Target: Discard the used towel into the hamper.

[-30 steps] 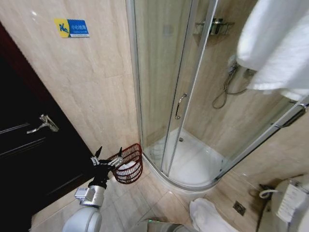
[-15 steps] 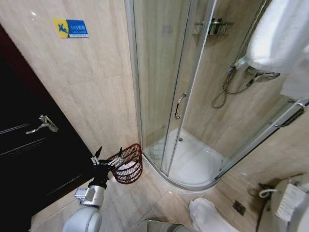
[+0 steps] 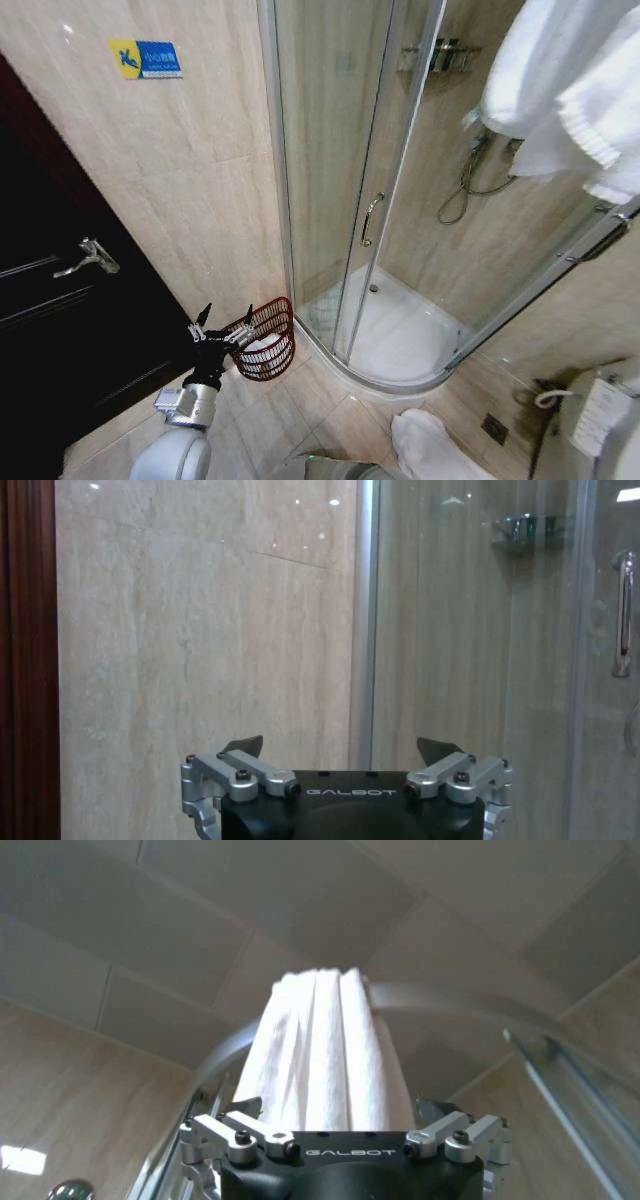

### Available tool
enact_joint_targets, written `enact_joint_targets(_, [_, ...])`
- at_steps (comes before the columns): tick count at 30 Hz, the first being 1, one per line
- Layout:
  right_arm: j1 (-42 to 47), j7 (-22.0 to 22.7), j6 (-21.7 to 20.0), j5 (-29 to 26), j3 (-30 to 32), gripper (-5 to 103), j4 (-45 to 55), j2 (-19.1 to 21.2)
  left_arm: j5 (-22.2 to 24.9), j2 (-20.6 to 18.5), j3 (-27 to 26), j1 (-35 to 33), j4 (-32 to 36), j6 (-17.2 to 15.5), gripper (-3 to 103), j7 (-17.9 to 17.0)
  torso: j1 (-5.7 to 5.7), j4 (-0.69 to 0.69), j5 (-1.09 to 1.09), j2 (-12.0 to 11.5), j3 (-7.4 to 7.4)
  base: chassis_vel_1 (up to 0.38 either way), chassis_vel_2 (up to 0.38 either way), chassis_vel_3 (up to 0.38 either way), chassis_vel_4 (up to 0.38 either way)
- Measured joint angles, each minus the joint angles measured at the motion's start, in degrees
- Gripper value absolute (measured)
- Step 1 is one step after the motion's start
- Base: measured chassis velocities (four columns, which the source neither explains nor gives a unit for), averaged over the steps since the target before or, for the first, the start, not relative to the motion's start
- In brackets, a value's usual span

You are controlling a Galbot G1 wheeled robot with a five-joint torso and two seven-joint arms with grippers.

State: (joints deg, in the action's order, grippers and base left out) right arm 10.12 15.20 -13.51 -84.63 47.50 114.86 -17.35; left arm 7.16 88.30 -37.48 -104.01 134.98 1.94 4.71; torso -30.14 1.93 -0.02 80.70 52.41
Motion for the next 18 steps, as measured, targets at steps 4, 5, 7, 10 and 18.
enact_joint_targets(4, [3.60, -2.69, 0.58, 3.16, 0.70, 100, -1.26, -1.77, 0.00, 0.00, 0.00, 0.00, 0.00, 0.00, 100, 0.00, 0.00, 0.00, 0.03, 0.00, 0.00, 0.000, 0.000, 0.000, 0.000])
enact_joint_targets(5, [4.28, -3.45, 0.97, 4.47, 0.50, 100, -1.87, -2.30, 0.00, 0.00, 0.00, 0.00, 0.00, 0.00, 100, 0.00, 0.00, 0.00, 0.04, 0.00, 0.00, 0.000, 0.000, 0.000, 0.000])
enact_joint_targets(7, [4.61, -4.83, 1.70, 7.26, -0.44, 100, -2.99, -3.40, 0.00, 0.00, 0.00, 0.00, 0.00, 0.00, 100, 0.00, 0.00, -0.01, 0.03, 0.00, 0.00, 0.000, 0.000, 0.000, 0.000])
enact_joint_targets(10, [2.94, -5.41, 1.86, 8.72, -3.30, 100, -3.64, -5.04, 0.00, 0.00, 0.00, 0.00, 0.00, 0.00, 100, 0.00, 0.00, -0.02, 0.04, 0.00, 0.00, 0.000, 0.000, 0.000, 0.000])
enact_joint_targets(18, [-5.31, -5.51, 0.83, 6.31, -12.34, 100, -3.12, -10.33, 0.00, 0.00, 0.00, 0.00, 0.00, 0.00, 100, 0.00, 0.00, 0.01, 0.00, 0.00, 0.00, 0.000, 0.000, 0.000, 0.000])
